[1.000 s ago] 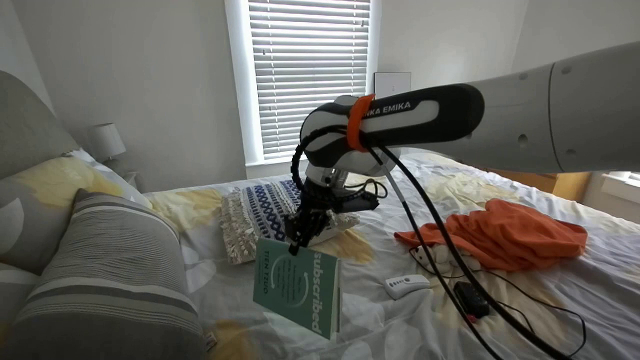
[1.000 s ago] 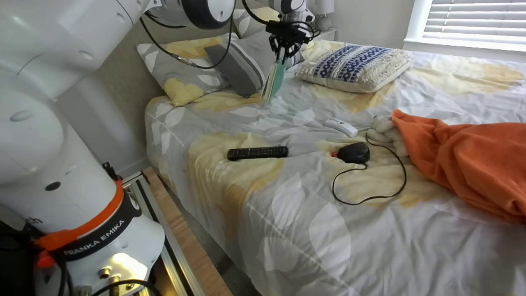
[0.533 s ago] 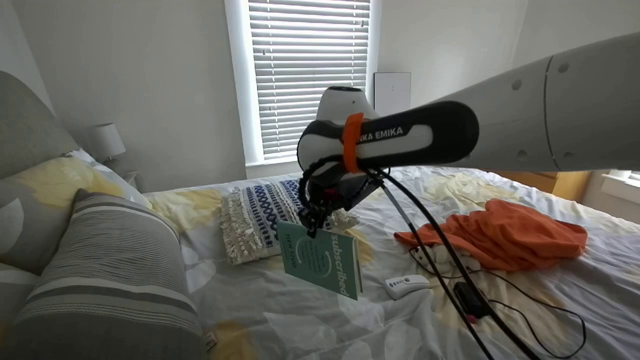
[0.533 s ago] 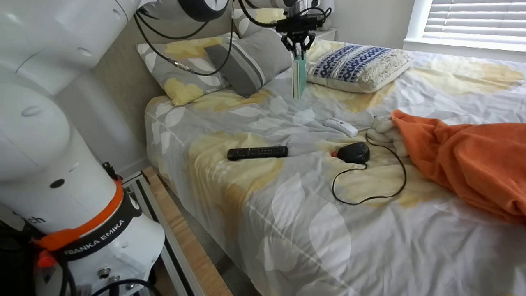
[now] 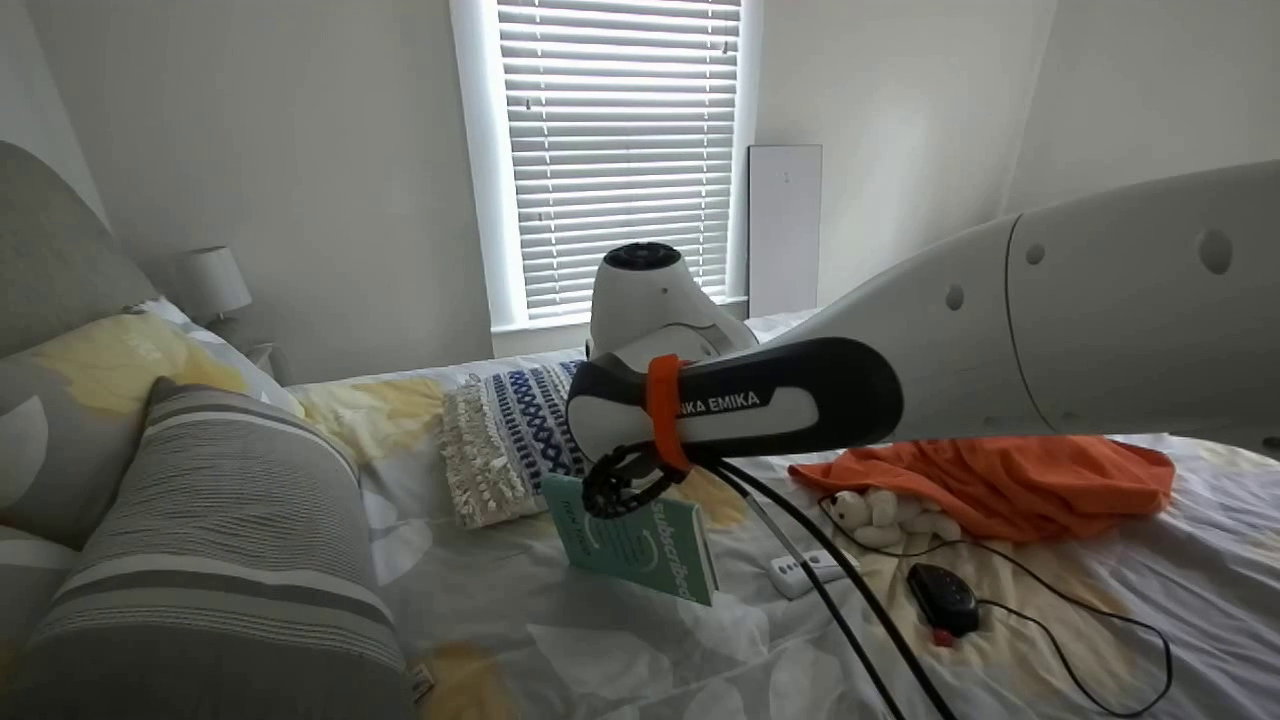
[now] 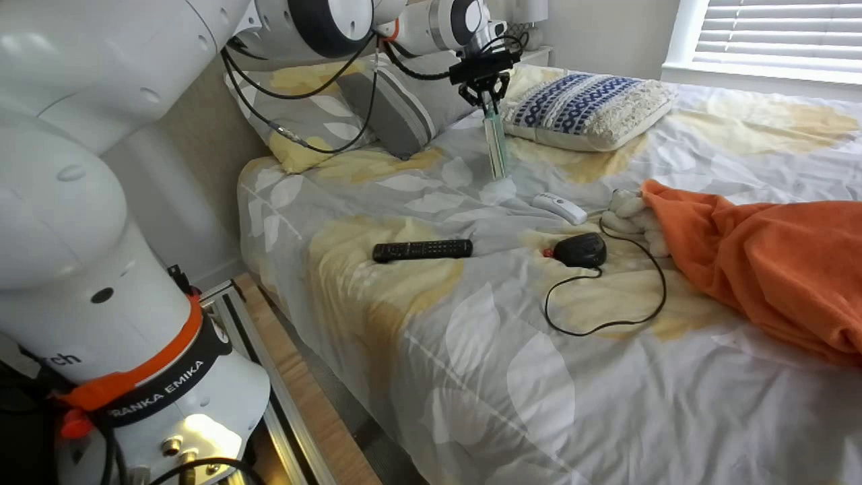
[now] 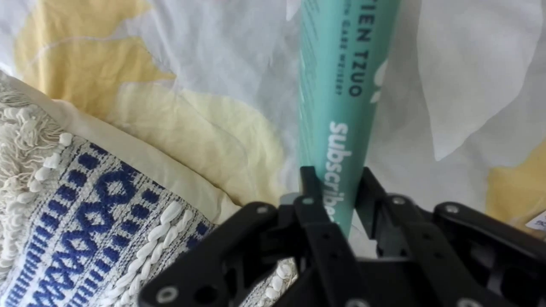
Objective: Flip the book over on the bed
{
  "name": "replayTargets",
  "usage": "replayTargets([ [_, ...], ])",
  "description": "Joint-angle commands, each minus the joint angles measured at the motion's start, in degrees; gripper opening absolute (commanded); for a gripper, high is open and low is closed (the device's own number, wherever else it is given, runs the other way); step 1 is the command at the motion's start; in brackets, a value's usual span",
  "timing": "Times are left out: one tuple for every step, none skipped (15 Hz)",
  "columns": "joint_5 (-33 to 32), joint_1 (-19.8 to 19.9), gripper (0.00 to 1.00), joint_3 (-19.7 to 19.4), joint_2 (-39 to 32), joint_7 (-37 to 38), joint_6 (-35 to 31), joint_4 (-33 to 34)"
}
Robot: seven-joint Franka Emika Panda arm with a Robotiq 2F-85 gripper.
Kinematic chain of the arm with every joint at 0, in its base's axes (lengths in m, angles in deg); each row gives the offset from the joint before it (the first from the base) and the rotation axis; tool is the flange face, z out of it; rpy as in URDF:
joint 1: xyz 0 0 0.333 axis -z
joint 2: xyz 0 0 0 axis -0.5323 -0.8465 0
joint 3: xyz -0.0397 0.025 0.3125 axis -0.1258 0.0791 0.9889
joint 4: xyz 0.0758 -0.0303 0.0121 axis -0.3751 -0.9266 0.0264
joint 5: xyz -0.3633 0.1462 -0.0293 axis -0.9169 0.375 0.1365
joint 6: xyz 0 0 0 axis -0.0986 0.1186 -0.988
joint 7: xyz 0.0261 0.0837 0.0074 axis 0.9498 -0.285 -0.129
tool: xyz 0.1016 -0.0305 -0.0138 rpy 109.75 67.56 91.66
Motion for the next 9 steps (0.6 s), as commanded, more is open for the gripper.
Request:
replayTargets([
  [0.0, 0.0, 0.26, -0.1, 0.0, 0.0, 0.0, 0.2],
  [0.0, 0.0, 0.26, -0.2, 0.0, 0.0, 0.0, 0.3],
  [0.0, 0.0, 0.26, -0.2, 0.0, 0.0, 0.0, 0.3],
  [0.0, 0.0, 0.26, -0.2, 0.0, 0.0, 0.0, 0.3],
  [0.0, 0.0, 0.06, -0.2, 0.0, 0.0, 0.0, 0.3],
  [-0.8, -0.8, 0.06, -1.7, 0.2, 2.1, 4.2, 1.3],
  [-1.6, -1.9, 0.06, -3.6, 0.2, 5.7, 8.2, 2.1],
  [-2.1, -2.6, 0.06, -4.8, 0.3, 8.1, 11.0, 2.8],
  [-2.2, -3.2, 0.06, -5.8, 0.3, 10.4, 14.2, 3.9],
])
